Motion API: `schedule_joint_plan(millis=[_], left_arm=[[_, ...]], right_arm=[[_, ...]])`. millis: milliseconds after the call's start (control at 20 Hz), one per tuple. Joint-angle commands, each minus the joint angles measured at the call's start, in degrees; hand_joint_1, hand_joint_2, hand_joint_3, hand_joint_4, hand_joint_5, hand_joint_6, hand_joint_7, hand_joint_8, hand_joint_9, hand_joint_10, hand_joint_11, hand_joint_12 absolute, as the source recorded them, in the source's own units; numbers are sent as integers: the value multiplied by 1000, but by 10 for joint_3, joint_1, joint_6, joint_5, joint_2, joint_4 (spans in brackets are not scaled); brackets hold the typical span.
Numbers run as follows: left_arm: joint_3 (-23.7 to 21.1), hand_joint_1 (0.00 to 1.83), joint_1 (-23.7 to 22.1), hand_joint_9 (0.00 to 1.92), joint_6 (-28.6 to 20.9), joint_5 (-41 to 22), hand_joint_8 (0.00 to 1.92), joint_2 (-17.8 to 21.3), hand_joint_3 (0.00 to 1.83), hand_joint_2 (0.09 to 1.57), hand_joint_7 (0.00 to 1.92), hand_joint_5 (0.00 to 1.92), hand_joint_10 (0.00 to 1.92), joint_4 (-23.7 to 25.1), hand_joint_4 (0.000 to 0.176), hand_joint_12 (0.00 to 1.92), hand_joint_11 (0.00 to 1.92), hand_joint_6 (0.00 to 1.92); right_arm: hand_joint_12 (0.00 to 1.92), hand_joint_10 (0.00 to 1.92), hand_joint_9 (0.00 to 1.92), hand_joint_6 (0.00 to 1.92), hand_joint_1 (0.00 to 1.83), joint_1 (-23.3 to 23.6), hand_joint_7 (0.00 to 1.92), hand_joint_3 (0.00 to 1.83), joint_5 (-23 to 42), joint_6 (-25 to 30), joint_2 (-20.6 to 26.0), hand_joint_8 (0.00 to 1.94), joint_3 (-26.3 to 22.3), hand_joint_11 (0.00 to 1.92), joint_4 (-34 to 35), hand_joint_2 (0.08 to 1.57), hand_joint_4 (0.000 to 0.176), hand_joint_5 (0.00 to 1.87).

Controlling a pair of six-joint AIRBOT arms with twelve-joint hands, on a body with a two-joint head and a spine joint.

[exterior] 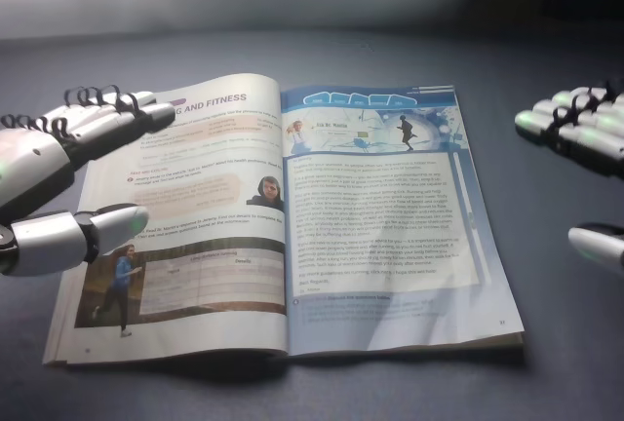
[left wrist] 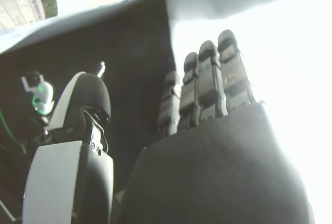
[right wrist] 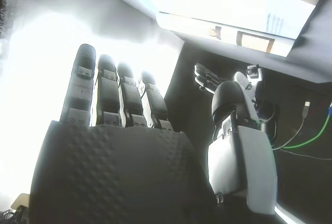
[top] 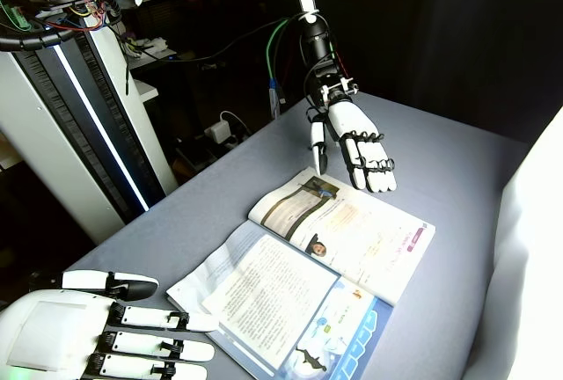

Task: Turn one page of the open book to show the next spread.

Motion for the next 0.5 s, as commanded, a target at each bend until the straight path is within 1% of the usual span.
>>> schedule_joint_plan(millis=[0,100,150,200,250,300,350,400,450], left_arm=[[4,352,-6,0,-3,-65,0,-2,19,1409,0,95,0,-15,7,0,0,15],[6,347,-6,0,-4,-63,0,-4,14,1407,0,91,0,-15,13,0,0,11],[6,344,-5,0,-4,-63,0,-4,11,1403,0,91,0,-15,10,0,0,10],[7,333,-5,0,-5,-62,0,-4,9,1405,0,81,0,-15,15,0,0,5],[7,341,-4,0,-5,-61,0,-3,7,1406,0,83,0,-15,14,0,0,4],[7,302,-3,0,-5,-60,0,-2,9,1418,0,76,0,-15,12,0,0,2],[7,295,-2,0,-5,-60,0,-1,10,1420,0,75,0,-15,13,0,0,2],[6,293,-1,0,-5,-60,0,0,9,1420,0,74,0,-16,10,0,0,2],[5,281,1,0,-5,-60,0,2,9,1427,0,66,0,-17,17,0,0,1]], right_arm=[[0,0,0,0,375,4,0,30,62,0,-1,0,3,0,4,1348,0,0],[0,0,0,0,355,4,0,18,52,0,-5,0,5,0,-4,1335,0,0],[0,0,0,0,292,7,0,15,41,2,-8,0,6,0,-11,1332,0,0],[0,0,0,0,199,11,0,17,30,3,-12,0,9,0,-19,1340,0,0],[0,0,0,0,153,19,0,14,12,5,-19,0,13,0,-31,1338,0,0],[0,0,0,0,157,27,0,2,-5,8,-25,0,17,0,-44,1314,0,0],[0,0,0,0,163,33,0,0,-18,11,-31,0,21,0,-53,1301,0,0],[0,0,0,0,165,41,0,0,-36,17,-39,0,27,0,-66,1299,0,0],[0,0,0,0,160,48,0,0,-50,22,-48,0,32,0,-77,1289,0,0]])
